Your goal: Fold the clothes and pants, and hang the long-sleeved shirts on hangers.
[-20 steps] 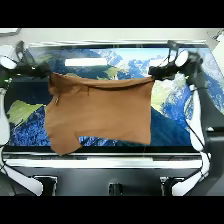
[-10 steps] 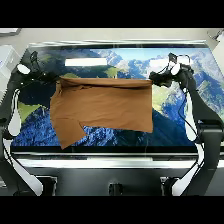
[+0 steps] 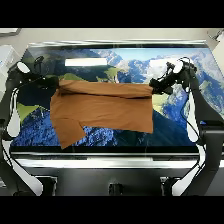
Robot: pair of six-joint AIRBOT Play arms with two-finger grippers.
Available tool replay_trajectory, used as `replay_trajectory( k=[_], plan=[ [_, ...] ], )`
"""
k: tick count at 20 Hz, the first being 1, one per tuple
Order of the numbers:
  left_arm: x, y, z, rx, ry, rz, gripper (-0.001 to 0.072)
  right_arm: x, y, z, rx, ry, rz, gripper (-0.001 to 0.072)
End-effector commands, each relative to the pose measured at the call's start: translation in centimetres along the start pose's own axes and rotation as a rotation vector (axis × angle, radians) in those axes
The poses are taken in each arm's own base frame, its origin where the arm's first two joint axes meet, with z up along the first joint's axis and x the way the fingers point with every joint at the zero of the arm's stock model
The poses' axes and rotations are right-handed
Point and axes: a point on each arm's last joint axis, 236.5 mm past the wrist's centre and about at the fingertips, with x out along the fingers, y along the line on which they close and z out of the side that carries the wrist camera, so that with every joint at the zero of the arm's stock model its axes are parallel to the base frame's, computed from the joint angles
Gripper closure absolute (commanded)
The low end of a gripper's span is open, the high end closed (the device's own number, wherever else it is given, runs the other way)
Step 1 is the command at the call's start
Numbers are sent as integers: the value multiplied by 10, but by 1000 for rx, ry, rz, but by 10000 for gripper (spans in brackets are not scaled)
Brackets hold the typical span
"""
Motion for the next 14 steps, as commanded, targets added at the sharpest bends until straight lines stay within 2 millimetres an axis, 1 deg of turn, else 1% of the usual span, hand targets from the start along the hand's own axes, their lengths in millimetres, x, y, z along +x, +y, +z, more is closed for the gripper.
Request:
replay_trajectory(
  k=[1,6,7,8,9,10,11,12,13,14],
  plan=[
    [4,11,-11,31,46,61,690,13,-5,-14,47,71,-14,681],
    [17,15,-21,29,86,78,689,34,-15,-30,77,157,-40,679],
    [18,15,-21,22,86,78,686,36,-17,-33,81,172,-44,655],
    [18,15,-19,16,81,79,673,37,-18,-34,82,174,-46,552],
    [17,15,-19,15,80,79,643,37,-18,-34,82,173,-46,398],
    [16,15,-19,1,77,82,639,36,-18,-35,83,180,-48,245],
    [13,16,-17,-19,70,84,627,32,-20,-38,77,189,-54,198],
    [6,17,-14,-44,55,87,522,26,-23,-37,69,181,-72,174],
    [-2,18,-9,-55,36,89,271,16,-23,-32,34,153,-81,163],
    [-16,20,-3,-57,9,94,-13,2,-21,-25,-19,113,-83,158]
  ],
)
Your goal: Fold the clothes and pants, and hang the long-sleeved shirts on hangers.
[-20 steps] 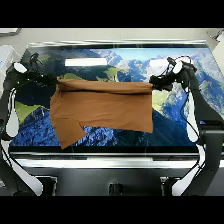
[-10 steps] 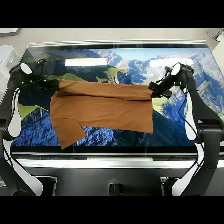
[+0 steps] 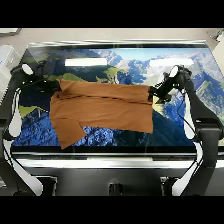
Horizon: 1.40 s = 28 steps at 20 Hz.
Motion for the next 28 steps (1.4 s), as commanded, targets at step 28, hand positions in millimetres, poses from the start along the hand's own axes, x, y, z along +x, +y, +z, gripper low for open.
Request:
replay_trajectory(
  k=[28],
  plan=[
    [-54,6,-269,-568,-85,-408,-13,-144,-15,-115,-155,-87,664,124]
  ],
)
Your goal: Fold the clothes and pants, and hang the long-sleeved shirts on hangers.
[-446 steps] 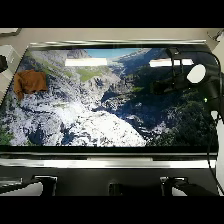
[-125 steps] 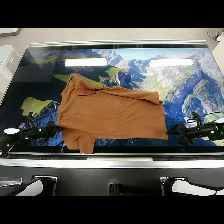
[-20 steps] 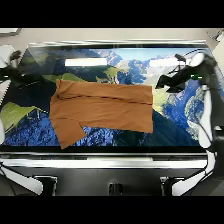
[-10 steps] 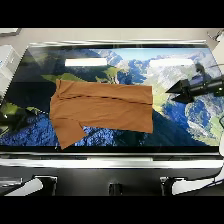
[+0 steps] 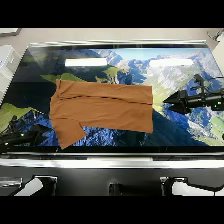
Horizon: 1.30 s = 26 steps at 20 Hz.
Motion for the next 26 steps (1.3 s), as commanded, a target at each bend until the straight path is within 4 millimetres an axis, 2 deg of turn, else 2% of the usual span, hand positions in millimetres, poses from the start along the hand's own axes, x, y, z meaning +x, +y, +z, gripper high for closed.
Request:
replay_trajectory(
  k=[1,5,8,11,12,13,14,15,16,17,19,20,22,23,26],
  plan=[
    [14,0,3,54,-27,22,-13,-5,7,-2,-20,-28,-8,124],
    [38,0,4,79,-12,50,-13,-5,10,-3,1,-21,1,124],
    [48,1,11,64,-36,57,-13,-5,11,-6,8,-9,5,124],
    [58,0,9,61,-28,62,-13,-5,11,-8,8,-4,6,123],
    [62,0,6,66,-12,63,108,-5,11,-8,8,-1,7,123],
    [64,0,3,68,-1,64,278,-5,11,-9,8,4,3,124],
    [65,0,3,68,0,63,501,-5,7,-11,5,13,-12,126],
    [65,-1,3,68,0,62,691,-6,-3,-16,5,31,-55,166],
    [65,-1,3,66,0,62,688,-6,-16,-21,10,51,-103,200],
    [64,-1,3,59,-2,62,688,-4,-28,-23,21,53,-140,186],
    [65,-2,1,57,6,58,688,7,-53,-35,47,74,-187,78],
    [65,-3,0,58,10,55,689,13,-70,-47,78,103,-219,33],
    [65,-3,0,57,11,55,688,32,-95,-75,143,149,-233,35],
    [65,-3,0,57,12,55,688,41,-102,-82,156,147,-229,35],
    [65,-3,-1,49,13,54,688,65,-116,-86,211,74,-199,40]
  ],
)
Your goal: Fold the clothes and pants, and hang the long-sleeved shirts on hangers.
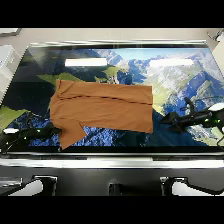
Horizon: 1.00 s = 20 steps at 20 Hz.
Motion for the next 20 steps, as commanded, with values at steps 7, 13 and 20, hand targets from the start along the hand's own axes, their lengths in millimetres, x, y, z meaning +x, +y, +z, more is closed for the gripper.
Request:
replay_trajectory(
  k=[7,13,20],
  plan=[
    [0,-1,-1,-25,3,-4,688,54,-12,0,38,-82,4,57],
    [0,-1,-1,-28,3,-4,688,73,0,5,12,-98,-42,139],
    [0,-1,0,-27,3,-4,688,91,1,-14,52,-15,-42,174]
  ],
)
